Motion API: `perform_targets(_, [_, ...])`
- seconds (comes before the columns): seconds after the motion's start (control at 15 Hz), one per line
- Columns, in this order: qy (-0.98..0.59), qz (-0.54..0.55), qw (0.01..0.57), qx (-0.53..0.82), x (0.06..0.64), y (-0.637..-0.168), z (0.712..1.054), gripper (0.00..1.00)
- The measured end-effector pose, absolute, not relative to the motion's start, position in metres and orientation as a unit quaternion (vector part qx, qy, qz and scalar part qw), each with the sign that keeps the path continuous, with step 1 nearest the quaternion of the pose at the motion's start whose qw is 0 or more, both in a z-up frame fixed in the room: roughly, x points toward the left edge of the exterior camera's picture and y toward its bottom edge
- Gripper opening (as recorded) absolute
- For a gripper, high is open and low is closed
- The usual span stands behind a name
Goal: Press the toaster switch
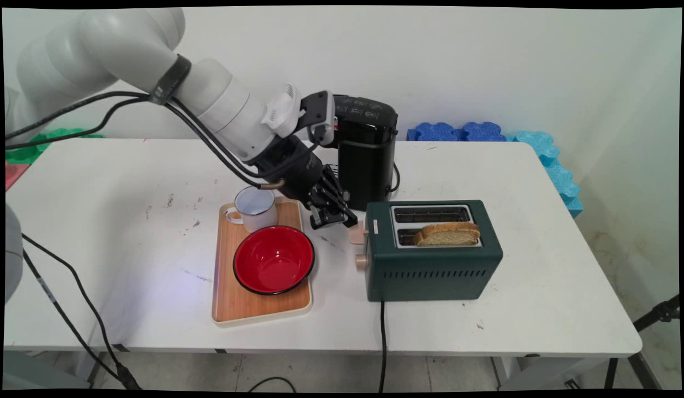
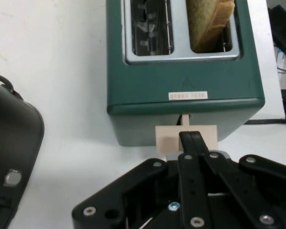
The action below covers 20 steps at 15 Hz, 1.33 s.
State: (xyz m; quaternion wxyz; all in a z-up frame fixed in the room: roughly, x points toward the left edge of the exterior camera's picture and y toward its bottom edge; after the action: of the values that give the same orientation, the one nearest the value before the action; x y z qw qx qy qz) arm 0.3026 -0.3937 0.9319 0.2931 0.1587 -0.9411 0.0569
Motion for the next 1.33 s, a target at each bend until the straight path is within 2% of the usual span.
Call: perform_targets(1.33, [-0.943,0.065,0.289,0.151,0.299,-0.390,0.905,0.00])
